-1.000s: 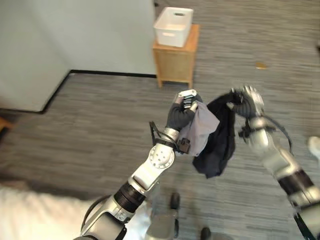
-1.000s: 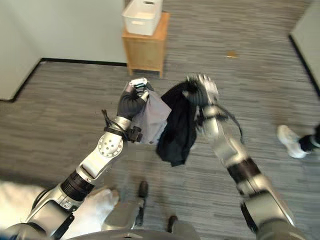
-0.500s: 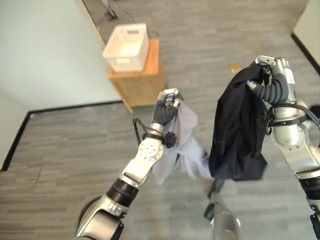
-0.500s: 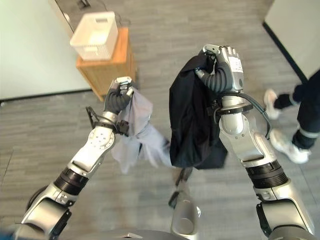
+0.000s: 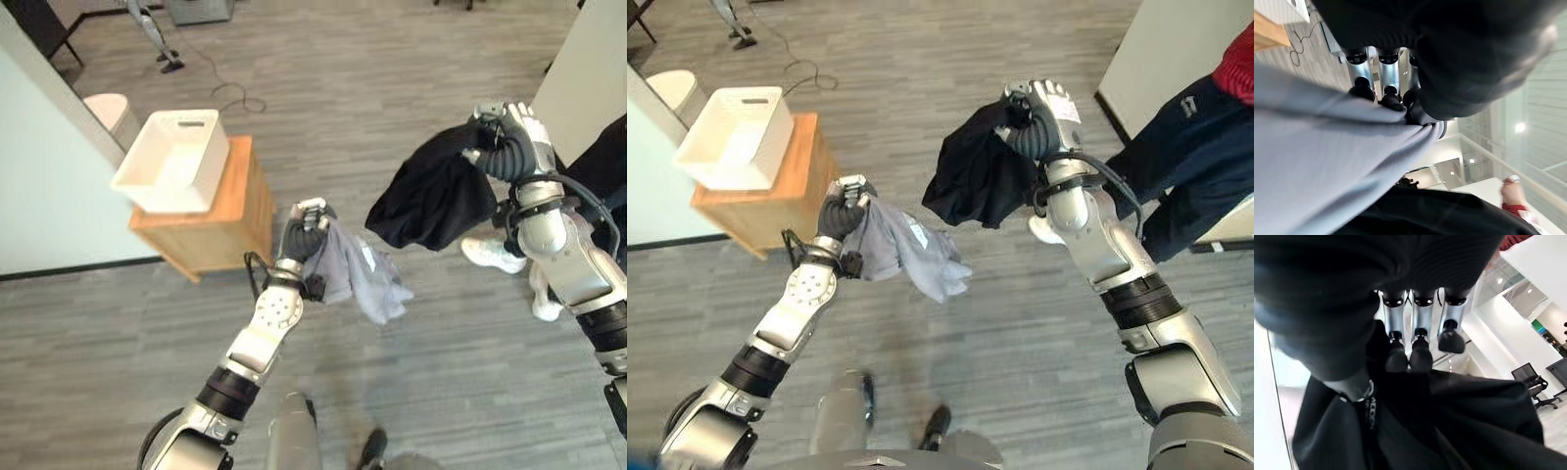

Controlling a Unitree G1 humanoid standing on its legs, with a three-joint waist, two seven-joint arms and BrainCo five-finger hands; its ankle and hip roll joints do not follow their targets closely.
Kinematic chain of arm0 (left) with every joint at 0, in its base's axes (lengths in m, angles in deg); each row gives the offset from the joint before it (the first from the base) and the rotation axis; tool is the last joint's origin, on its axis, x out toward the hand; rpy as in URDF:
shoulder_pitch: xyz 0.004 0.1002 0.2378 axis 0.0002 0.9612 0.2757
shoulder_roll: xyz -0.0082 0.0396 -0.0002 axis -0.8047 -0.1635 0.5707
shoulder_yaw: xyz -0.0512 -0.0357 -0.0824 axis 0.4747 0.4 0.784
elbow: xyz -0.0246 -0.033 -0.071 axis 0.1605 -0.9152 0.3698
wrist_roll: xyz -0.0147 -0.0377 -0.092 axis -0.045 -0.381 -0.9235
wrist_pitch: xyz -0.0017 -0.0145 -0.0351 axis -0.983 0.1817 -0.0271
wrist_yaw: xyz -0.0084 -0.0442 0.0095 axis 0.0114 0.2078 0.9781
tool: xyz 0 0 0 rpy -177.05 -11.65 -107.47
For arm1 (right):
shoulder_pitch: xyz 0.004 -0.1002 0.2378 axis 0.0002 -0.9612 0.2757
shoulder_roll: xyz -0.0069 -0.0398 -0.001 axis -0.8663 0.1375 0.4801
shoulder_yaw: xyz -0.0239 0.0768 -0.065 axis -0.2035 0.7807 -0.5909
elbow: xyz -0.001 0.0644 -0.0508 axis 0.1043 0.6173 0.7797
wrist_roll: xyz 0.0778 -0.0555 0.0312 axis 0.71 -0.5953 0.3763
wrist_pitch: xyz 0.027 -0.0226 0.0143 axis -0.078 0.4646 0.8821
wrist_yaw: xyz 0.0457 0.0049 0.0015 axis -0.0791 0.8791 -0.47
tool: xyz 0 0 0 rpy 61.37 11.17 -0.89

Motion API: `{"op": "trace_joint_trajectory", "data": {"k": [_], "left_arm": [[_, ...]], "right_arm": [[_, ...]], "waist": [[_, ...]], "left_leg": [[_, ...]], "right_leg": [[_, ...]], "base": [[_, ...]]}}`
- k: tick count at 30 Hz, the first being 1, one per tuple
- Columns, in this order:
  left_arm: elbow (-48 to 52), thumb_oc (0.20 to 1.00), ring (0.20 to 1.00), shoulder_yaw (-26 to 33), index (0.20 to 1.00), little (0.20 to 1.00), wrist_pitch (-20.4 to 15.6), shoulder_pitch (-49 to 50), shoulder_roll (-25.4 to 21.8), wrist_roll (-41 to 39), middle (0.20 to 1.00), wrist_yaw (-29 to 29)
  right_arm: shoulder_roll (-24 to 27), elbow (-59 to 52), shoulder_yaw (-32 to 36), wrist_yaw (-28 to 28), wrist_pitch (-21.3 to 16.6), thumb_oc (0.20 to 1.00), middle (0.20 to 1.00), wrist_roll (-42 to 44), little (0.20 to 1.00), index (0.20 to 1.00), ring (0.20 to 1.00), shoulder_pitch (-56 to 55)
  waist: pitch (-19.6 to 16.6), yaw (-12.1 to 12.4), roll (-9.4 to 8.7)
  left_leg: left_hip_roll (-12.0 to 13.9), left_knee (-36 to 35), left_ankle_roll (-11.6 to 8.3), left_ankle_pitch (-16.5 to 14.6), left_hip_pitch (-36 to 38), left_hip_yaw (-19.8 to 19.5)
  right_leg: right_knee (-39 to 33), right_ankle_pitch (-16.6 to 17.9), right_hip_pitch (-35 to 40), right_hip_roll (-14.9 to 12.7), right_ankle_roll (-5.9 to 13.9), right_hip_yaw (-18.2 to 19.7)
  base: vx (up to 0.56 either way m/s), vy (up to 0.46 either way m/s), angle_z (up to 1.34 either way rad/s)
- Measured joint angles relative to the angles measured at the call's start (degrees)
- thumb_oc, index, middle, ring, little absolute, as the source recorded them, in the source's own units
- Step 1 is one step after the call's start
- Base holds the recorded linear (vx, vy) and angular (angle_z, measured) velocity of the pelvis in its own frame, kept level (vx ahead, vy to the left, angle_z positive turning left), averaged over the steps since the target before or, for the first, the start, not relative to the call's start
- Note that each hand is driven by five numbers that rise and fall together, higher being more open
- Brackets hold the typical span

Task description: Pick up bed clothes into laundry basket.

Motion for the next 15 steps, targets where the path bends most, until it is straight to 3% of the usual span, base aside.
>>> {"op": "trace_joint_trajectory", "data": {"k": [1, 2, 3, 4, 5, 6, 8, 9, 10, 11, 12, 13, 15], "left_arm": [[-0.3, 0.200, 0.200, 0.0, 0.200, 0.200, 0.3, 0.0, 0.2, 0.1, 0.200, 0.1], [-1.0, 0.200, 0.200, -0.2, 0.200, 0.200, 0.5, -0.1, 1.0, 0.3, 0.200, 0.1], [-1.9, 0.200, 0.200, -1.1, 0.200, 0.200, 1.0, 0.0, 1.7, 0.9, 0.200, 0.2], [-1.9, 0.200, 0.200, -1.6, 0.200, 0.200, 1.2, 0.4, 0.5, 1.5, 0.200, 0.7], [-2.1, 0.200, 0.200, -1.2, 0.200, 0.200, 1.3, 0.9, -0.9, 1.8, 0.200, 1.1], [-2.4, 0.200, 0.200, -0.8, 0.200, 0.200, 1.7, 0.7, -1.2, 1.8, 0.200, 1.1], [-2.1, 0.200, 0.200, -1.1, 0.200, 0.200, 1.9, 0.3, -2.1, 1.8, 0.200, 1.6], [-2.0, 0.200, 0.200, -1.1, 0.200, 0.200, 2.6, -0.7, -3.2, 1.8, 0.200, 1.5], [-2.0, 0.200, 0.200, -1.1, 0.200, 0.200, 3.0, -1.6, -3.9, 1.8, 0.200, 1.4], [-2.0, 0.200, 0.200, -1.0, 0.200, 0.200, 3.3, -2.8, -4.0, 1.8, 0.200, 1.4], [-2.0, 0.200, 0.200, -1.0, 0.200, 0.200, 3.3, -4.0, -4.1, 1.9, 0.200, 1.1], [-2.0, 0.200, 0.200, -0.8, 0.200, 0.200, 3.2, -5.5, -4.6, 1.9, 0.200, 0.7], [-1.1, 0.200, 0.200, 2.4, 0.200, 0.200, 2.7, -6.8, -5.3, 2.5, 0.200, 0.2]], "right_arm": [[0.0, 0.7, -0.9, -0.5, -0.1, 0.200, 0.200, -0.1, 0.200, 0.200, 0.200, -0.1], [-0.1, 1.5, -1.8, -0.8, -0.1, 0.200, 0.200, -0.1, 0.200, 0.200, 0.200, -0.7], [0.1, 1.8, -2.5, -1.8, -0.2, 0.200, 0.200, -0.1, 0.200, 0.200, 0.200, -2.6], [-0.7, 1.7, -2.3, -2.0, -0.3, 0.200, 0.200, -0.2, 0.200, 0.200, 0.200, -3.9], [-2.1, 1.7, -2.3, -2.0, -0.4, 0.200, 0.200, -0.3, 0.200, 0.200, 0.200, -5.7], [-2.3, 1.6, -2.3, -2.0, -0.5, 0.200, 0.200, -0.4, 0.200, 0.200, 0.200, -6.6], [-2.4, 1.6, -2.1, -2.8, 0.0, 0.200, 0.200, -1.0, 0.200, 0.200, 0.200, -6.9], [-2.5, 1.0, -1.7, -4.1, 0.3, 0.200, 0.200, -1.4, 0.200, 0.200, 0.200, -6.8], [-2.5, 0.3, -1.6, -4.5, 0.6, 0.200, 0.200, -1.9, 0.200, 0.200, 0.200, -6.6], [-2.2, -0.5, -1.0, -4.5, 0.7, 0.200, 0.200, -2.4, 0.200, 0.200, 0.200, -6.6], [-1.6, -1.2, -0.8, -4.7, 0.8, 0.200, 0.200, -2.5, 0.200, 0.200, 0.200, -5.8], [-0.7, -2.2, -0.8, -5.1, 0.9, 0.200, 0.200, -2.5, 0.200, 0.200, 0.200, -4.0], [0.9, -5.9, 0.5, -5.6, 0.8, 0.200, 0.200, -2.5, 0.200, 0.200, 0.200, -0.2]], "waist": [[0.1, 0.3, 0.14], [0.2, 0.6, -0.30], [-0.5, 0.4, -0.57], [-2.0, 1.4, -1.75], [-4.1, 1.4, -3.32], [-4.4, 0.5, -4.49], [-4.5, 0.0, -4.08], [-3.8, -0.4, -2.74], [-3.5, -0.5, -2.22], [-2.8, -0.5, -1.64], [-1.8, -0.5, -0.81], [-1.0, -0.4, 0.20], [-0.6, -0.4, 0.83]], "left_leg": [[0.1, -3.7, 0.87, 0.6, -0.5, 5.9], [0.4, -4.1, 1.82, 0.7, -0.5, 17.1], [0.7, -0.2, 6.38, -1.7, 0.7, 31.1], [0.8, 4.4, 10.03, -4.2, 2.2, 35.3], [-0.2, 6.0, 15.87, -1.4, 2.7, 35.8], [-2.1, 5.4, 19.63, -1.2, 3.1, 33.3], [-4.1, 2.4, 19.39, -0.9, 4.6, 29.6], [-5.5, -0.1, 20.12, -1.5, 7.0, 24.9], [-7.0, -2.0, 19.57, -1.4, 9.3, 22.2], [-8.0, -3.8, 19.46, -1.4, 11.8, 20.3], [-8.3, -5.1, 18.86, -1.2, 14.0, 18.6], [-8.6, -6.4, 18.25, -0.8, 15.8, 16.5], [-8.7, -7.4, 16.27, -1.3, 17.8, 11.5]], "right_leg": [[-0.1, -1.2, 1.9, 0.4, 0.66, -0.5], [-0.1, -3.4, 4.6, 0.4, 1.72, -1.8], [0.1, -6.2, 9.2, 0.7, 2.36, -7.0], [0.0, -8.6, 11.8, 0.2, 4.08, -10.9], [1.2, -9.9, 13.3, 0.2, 5.80, -10.9], [4.8, -9.9, 13.3, -1.4, 5.77, -11.6], [16.0, -6.5, 9.7, -3.7, 5.64, -12.2], [28.3, -6.3, 4.6, -6.7, 8.20, -11.4], [36.5, -6.0, 1.2, -9.4, 8.86, -11.2], [41.2, -6.6, -1.6, -11.3, 10.07, -10.3], [45.2, -6.8, -5.2, -12.8, 9.90, -7.8], [46.9, -7.5, -9.2, -14.3, 9.57, -6.2], [38.7, -7.9, -17.3, -17.9, 9.90, -0.8]], "base": [[0.34, -0.031, 0.02], [0.60, 0.078, 0.52], [0.44, 0.102, 0.53], [0.59, 0.125, 0.59], [0.28, 0.095, 0.55], [0.27, 0.098, 0.85], [0.35, 0.144, 0.99], [0.38, 0.109, 1.19], [0.13, -0.012, 1.33], [0.09, -0.119, 1.07], [0.05, -0.113, 1.05], [0.13, -0.163, 1.17], [0.16, -0.169, 1.35]]}}
